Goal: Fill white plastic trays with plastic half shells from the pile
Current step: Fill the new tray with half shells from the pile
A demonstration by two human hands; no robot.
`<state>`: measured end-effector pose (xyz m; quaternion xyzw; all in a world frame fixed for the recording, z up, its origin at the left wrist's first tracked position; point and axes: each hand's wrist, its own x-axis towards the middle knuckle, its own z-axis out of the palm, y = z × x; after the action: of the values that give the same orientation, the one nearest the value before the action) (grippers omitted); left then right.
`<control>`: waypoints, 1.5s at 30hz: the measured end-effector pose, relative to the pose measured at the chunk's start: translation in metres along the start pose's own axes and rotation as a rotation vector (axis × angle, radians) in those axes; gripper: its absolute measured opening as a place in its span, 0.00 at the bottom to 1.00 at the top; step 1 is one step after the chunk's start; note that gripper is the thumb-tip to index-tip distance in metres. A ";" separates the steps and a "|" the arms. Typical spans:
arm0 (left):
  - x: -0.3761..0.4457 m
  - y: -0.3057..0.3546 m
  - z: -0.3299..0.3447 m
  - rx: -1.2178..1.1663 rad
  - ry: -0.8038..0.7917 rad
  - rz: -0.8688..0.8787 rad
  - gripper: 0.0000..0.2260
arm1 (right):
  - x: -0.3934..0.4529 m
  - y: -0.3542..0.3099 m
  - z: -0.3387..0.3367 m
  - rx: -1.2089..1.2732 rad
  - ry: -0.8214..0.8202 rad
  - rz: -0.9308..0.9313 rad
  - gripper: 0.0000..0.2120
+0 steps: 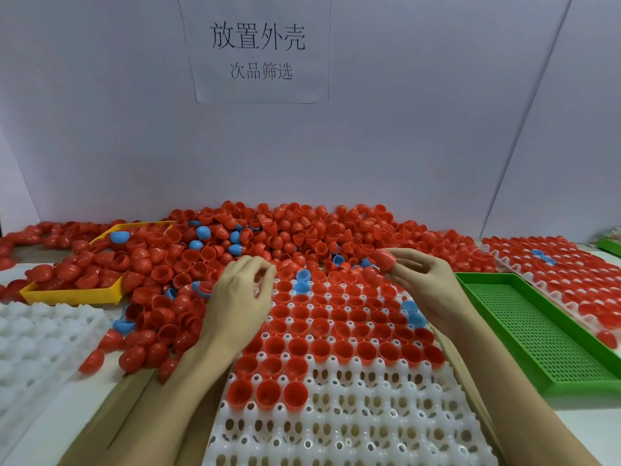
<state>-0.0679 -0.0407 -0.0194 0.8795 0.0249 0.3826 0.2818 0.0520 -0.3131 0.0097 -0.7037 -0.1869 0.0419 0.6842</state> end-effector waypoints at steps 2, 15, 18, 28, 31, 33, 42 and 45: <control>-0.002 0.022 -0.001 -0.169 -0.055 0.066 0.03 | -0.004 -0.003 0.005 0.071 -0.090 0.035 0.12; -0.018 0.060 0.011 -0.687 -0.386 -0.212 0.19 | -0.015 -0.010 0.014 -0.107 -0.481 -0.139 0.11; -0.012 0.056 0.006 -0.714 -0.344 -0.269 0.18 | 0.000 -0.002 -0.015 -0.290 -0.088 -0.229 0.11; -0.009 0.054 0.002 -0.766 -0.332 -0.317 0.18 | 0.018 0.041 -0.053 -0.756 -0.009 -0.161 0.11; -0.009 0.052 0.002 -0.775 -0.328 -0.311 0.18 | 0.020 0.044 -0.049 -0.732 0.104 -0.226 0.12; -0.009 0.052 0.002 -0.775 -0.328 -0.313 0.18 | 0.021 0.045 -0.050 -0.662 0.147 -0.219 0.12; -0.008 0.050 0.002 -0.762 -0.339 -0.320 0.18 | 0.021 0.045 -0.049 -0.305 0.209 -0.152 0.11; -0.007 0.049 0.002 -0.759 -0.337 -0.319 0.18 | 0.018 0.039 -0.055 -0.345 0.143 -0.152 0.11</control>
<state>-0.0800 -0.0851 -0.0002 0.7490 -0.0282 0.1675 0.6405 0.0936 -0.3590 -0.0218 -0.7955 -0.1948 -0.0928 0.5663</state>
